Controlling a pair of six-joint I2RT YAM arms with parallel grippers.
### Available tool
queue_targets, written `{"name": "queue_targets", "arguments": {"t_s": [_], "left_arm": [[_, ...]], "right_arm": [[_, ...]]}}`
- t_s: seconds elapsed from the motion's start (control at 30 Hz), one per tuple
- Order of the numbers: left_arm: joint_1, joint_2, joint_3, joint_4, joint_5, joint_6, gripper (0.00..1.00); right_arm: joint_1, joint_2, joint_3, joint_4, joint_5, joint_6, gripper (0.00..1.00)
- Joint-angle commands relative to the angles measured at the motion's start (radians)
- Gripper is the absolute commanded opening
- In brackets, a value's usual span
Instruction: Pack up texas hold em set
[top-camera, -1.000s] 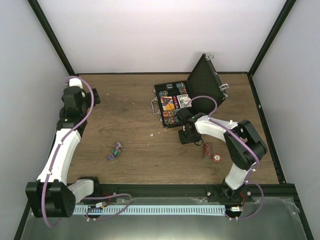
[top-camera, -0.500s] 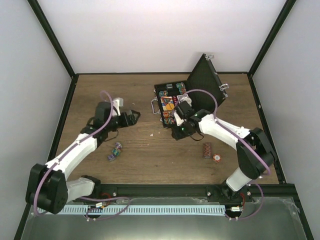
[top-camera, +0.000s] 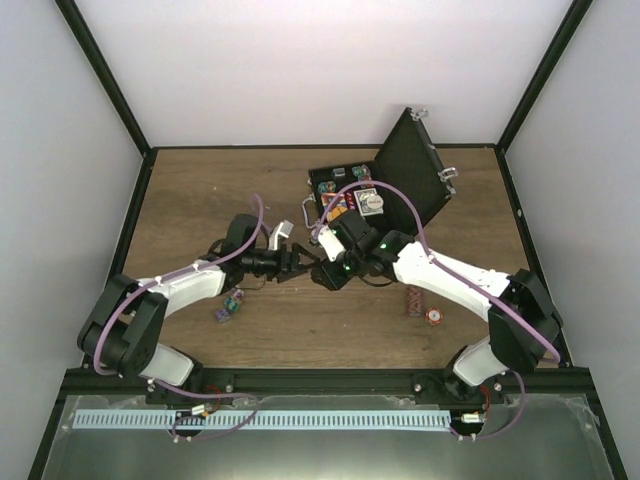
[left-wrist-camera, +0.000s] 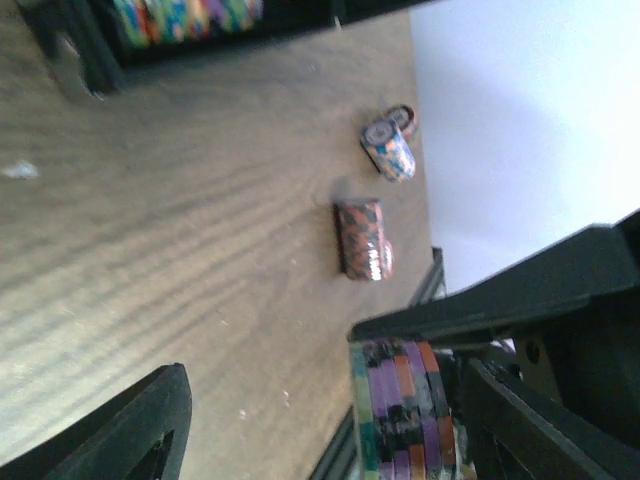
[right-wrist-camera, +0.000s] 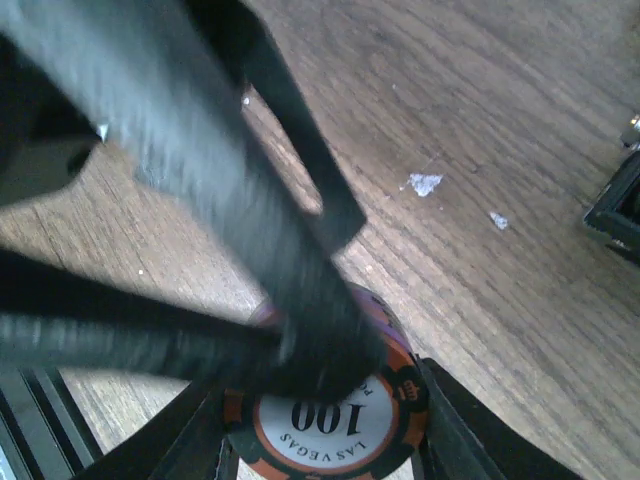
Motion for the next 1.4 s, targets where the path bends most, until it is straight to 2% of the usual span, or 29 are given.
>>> {"name": "queue_targets", "arguments": {"t_s": [0.0,0.2,0.3,0.6,0.9,0.97,1.1,1.17,1.23,1.37], "left_arm": [[-0.039,0.021,0.02,0.067,0.119,-0.024,0.73],[-0.045,0.026,0.015,0.075,0.134,-0.033,0.59],[-0.046,0.04,0.017,0.085,0.145,-0.048,0.49],[-0.051,0.059,0.023,0.095,0.164,-0.062,0.32],[-0.06,0.052,0.024,0.092,0.176,-0.068,0.05],[-0.06,0.043,0.024,0.094,0.164,-0.072,0.04],[-0.049,0.012,0.017,0.103,0.093,-0.077,0.04],[-0.028,-0.006,0.005,0.115,0.056,-0.079,0.04],[-0.001,-0.03,-0.01,0.136,0.029,-0.087,0.04],[0.052,-0.122,-0.044,0.177,-0.019,-0.077,0.04]], "right_arm": [[0.003,-0.019,0.032,0.053,-0.024,-0.024,0.36],[0.004,-0.012,0.031,0.057,-0.018,-0.025,0.36],[0.004,-0.006,0.034,0.062,-0.017,-0.027,0.36],[0.003,0.004,0.04,0.063,0.001,-0.032,0.36],[0.004,0.007,0.028,0.085,0.022,-0.029,0.37],[0.003,-0.001,0.022,0.094,0.03,-0.023,0.44],[-0.004,-0.046,0.01,0.125,0.043,-0.004,0.79],[-0.026,-0.075,0.012,0.14,0.012,0.021,0.91],[-0.072,-0.108,0.006,0.167,-0.075,0.053,0.95],[-0.196,-0.176,-0.038,0.275,-0.313,0.141,0.96]]}}
